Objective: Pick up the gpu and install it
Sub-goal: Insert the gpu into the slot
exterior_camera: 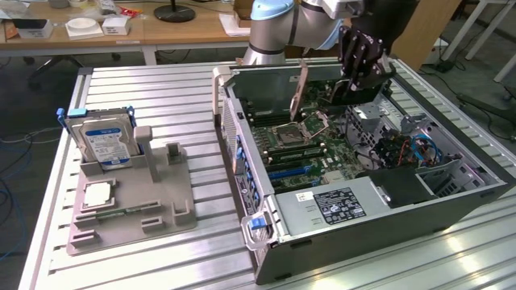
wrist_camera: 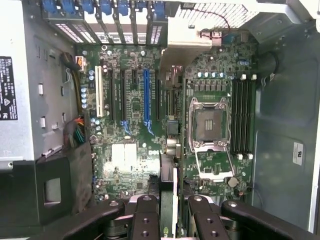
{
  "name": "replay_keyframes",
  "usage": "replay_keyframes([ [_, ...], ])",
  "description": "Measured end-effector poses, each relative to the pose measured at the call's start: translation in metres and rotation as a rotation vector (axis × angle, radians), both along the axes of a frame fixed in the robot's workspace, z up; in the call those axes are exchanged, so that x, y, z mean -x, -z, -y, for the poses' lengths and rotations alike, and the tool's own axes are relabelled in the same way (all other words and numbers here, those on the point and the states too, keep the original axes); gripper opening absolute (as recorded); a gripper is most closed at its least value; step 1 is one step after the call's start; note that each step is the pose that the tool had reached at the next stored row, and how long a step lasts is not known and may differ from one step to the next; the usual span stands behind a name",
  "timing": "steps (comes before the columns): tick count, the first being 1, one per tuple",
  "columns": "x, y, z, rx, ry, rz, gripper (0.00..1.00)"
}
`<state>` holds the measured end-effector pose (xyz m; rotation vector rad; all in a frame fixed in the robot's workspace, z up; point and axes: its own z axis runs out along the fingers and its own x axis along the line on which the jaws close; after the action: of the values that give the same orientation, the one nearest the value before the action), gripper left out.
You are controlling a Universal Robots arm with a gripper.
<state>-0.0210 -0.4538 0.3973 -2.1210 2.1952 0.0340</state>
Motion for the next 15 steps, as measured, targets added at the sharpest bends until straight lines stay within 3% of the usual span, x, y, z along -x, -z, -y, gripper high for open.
replay_keyframes([
  [5, 0.006, 0.0085, 0.0, 0.0002, 0.005, 0.0, 0.27],
  [10, 0.008, 0.0143, 0.0, 0.0042, 0.004, -0.0044, 0.27],
  [15, 0.011, 0.023, 0.0, 0.0042, 0.005, -0.0062, 0.27],
])
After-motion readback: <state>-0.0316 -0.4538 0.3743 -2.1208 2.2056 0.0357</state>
